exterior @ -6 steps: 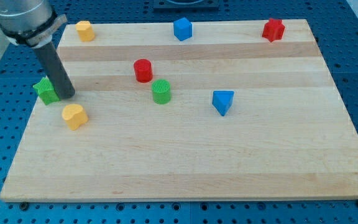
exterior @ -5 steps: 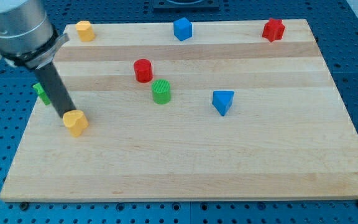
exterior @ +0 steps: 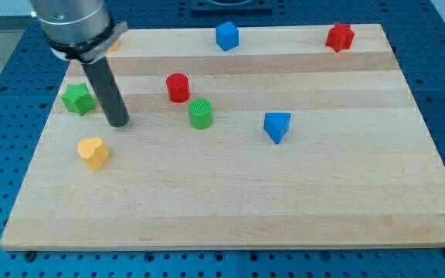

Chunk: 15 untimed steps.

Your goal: Slide the yellow heart to the vertical bottom side of the red star

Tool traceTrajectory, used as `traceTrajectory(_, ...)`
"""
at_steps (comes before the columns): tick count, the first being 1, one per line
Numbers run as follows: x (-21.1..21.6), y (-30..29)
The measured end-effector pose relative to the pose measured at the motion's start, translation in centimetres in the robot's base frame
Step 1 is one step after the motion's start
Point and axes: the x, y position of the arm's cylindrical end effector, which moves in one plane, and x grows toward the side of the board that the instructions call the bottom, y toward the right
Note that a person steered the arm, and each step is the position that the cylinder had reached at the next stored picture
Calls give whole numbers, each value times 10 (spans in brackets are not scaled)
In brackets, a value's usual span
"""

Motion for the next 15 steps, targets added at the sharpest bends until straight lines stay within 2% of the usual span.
traceTrajectory(7,5,4)
traceTrajectory(9,9,37)
traceTrajectory(10,-8,-32)
traceTrajectory(11,32,-75)
traceTrajectory(12,55,-42)
traceTrajectory(13,78,57)
traceTrajectory(14,74,1)
traceTrajectory(15,127,49)
